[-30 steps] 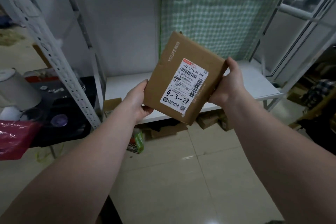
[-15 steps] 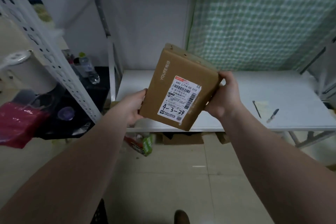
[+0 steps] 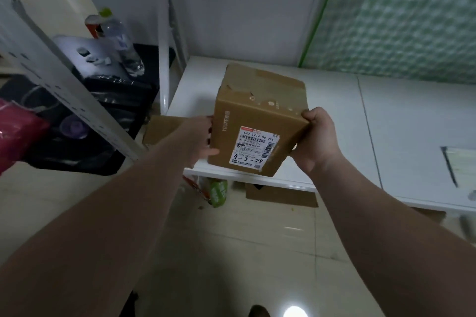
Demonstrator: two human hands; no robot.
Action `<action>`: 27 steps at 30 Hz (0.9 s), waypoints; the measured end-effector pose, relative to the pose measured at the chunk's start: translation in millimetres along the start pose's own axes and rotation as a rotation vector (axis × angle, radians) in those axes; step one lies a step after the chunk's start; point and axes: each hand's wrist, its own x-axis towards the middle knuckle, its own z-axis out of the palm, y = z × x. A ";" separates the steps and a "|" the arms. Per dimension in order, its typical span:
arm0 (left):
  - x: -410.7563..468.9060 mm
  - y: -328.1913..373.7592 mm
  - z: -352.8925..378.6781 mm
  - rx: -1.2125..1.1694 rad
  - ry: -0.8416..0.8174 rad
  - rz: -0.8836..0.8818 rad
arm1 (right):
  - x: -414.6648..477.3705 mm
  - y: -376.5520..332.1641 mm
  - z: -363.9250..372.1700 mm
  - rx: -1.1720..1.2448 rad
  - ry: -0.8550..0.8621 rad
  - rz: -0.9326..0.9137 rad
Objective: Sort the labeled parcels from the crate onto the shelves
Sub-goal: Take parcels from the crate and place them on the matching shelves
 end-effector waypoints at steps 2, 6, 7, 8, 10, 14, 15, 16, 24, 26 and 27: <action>14.9 -6.6 -5.0 0.045 0.059 0.027 | 15.8 18.0 -0.7 -0.014 -0.002 -0.005; 29.1 -16.8 -10.9 -0.032 0.082 0.000 | 34.3 50.1 -0.1 -0.056 0.039 -0.006; 34.2 -20.6 -13.1 -0.073 0.082 -0.028 | 37.3 57.1 0.1 -0.067 0.036 -0.004; 32.0 -21.5 -14.4 -0.073 0.087 -0.044 | 39.0 63.3 0.6 -0.086 0.023 -0.003; 40.7 -28.4 -19.5 -0.039 0.092 -0.058 | 40.0 71.6 2.7 -0.124 -0.008 -0.004; 40.9 -35.5 -25.6 0.077 0.158 -0.026 | 36.8 80.3 4.2 -0.134 0.029 -0.004; 40.2 -36.2 -26.3 0.110 0.179 -0.021 | 35.4 82.4 3.3 -0.134 0.039 -0.004; 35.6 -36.0 -26.1 0.128 0.186 -0.004 | 33.6 84.9 2.7 -0.132 0.045 -0.005; 29.0 -40.4 -26.1 0.130 0.166 0.095 | 31.8 106.3 -11.4 -0.121 0.169 0.150; 29.7 -44.7 -26.7 0.123 0.169 0.108 | 32.6 114.3 -15.3 -0.146 0.205 0.231; 29.3 -46.5 -25.9 0.105 0.172 0.102 | 33.9 120.2 -17.5 -0.150 0.226 0.279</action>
